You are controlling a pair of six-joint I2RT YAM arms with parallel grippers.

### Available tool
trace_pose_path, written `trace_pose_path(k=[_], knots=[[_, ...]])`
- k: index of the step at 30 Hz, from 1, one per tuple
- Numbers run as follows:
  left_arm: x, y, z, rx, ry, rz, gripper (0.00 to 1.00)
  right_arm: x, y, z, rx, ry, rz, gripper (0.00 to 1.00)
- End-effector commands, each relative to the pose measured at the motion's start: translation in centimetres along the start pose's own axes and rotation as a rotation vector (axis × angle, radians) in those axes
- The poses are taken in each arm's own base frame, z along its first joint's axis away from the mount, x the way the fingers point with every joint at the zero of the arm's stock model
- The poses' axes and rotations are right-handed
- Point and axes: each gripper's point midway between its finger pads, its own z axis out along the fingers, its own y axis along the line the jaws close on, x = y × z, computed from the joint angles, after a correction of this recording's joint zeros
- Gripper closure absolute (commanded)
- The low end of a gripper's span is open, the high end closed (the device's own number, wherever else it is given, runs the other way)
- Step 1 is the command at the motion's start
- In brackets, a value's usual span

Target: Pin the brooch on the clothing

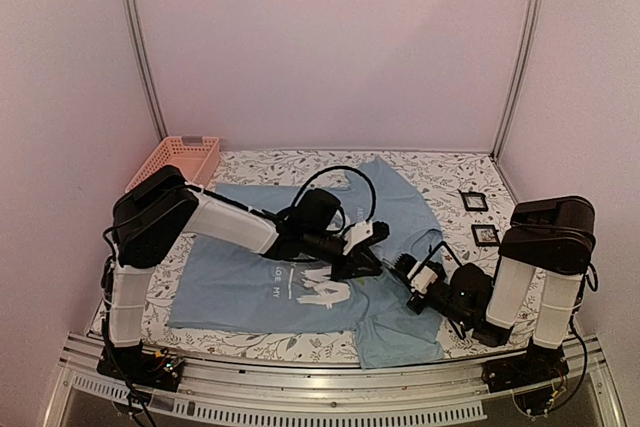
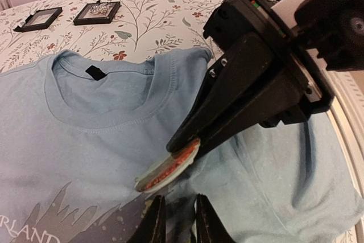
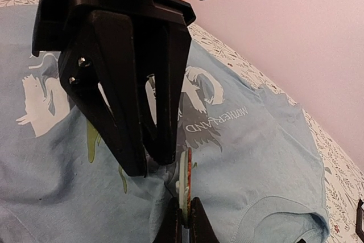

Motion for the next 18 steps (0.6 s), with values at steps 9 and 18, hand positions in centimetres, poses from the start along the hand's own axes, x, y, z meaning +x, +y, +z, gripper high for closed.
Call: trace_pose_path(k=[9,18], knots=[[0.1,0.6,0.0,-0.008,-0.009,-0.009,0.86,-2.6,-0.3,-0.5,-0.002,-0.102,0.06,1.0],[0.4,0.9,0.2,-0.023,-0.009,-0.021,0.96,-3.7,-0.1,-0.5,-0.025,-0.136,0.097,1.0]])
